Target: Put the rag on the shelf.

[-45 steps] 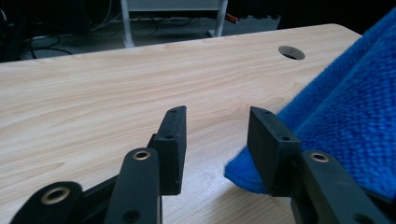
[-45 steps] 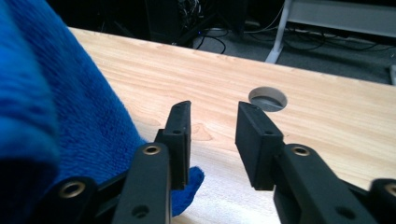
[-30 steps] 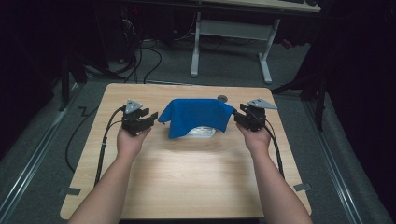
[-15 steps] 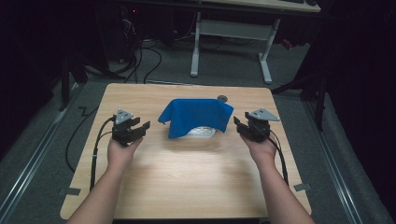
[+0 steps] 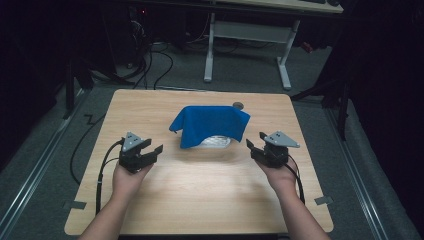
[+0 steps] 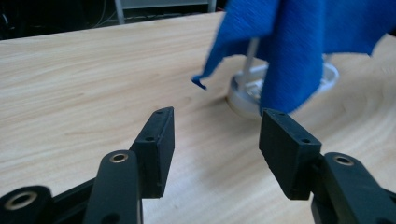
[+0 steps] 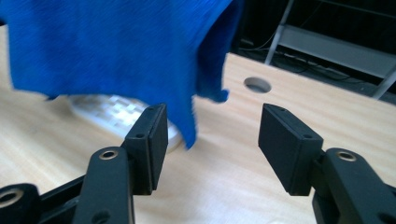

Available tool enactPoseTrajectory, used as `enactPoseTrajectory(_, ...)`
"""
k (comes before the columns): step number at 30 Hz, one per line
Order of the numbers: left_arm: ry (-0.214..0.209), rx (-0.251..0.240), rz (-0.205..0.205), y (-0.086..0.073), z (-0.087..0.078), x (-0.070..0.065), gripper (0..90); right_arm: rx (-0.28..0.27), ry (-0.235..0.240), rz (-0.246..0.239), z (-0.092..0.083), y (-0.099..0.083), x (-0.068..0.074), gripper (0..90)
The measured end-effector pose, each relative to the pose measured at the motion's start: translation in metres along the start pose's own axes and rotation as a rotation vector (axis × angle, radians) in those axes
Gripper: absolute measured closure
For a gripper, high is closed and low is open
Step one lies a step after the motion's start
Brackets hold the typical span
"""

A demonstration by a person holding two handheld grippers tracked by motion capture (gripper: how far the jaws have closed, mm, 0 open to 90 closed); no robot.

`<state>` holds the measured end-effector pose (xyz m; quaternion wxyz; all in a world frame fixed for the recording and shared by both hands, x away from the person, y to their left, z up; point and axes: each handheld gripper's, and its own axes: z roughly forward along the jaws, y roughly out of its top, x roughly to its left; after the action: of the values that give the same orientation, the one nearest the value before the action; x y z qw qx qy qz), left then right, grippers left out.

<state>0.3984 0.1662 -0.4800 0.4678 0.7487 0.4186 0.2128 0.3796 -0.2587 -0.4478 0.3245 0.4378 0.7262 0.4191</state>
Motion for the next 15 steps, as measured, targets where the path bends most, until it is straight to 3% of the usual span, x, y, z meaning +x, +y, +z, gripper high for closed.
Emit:
enactPoseTrajectory(10,-0.06,0.014,0.025,-0.024,-0.018,-0.026,45.3,0.008,0.047,-0.012,-0.022,-0.028,0.027,40.3)
enactPoseTrajectory(15,-0.077,0.052,0.05,-0.039,-0.02,-0.041,45.0,0.021,0.066,-0.025,-0.031,-0.042,0.041,39.4)
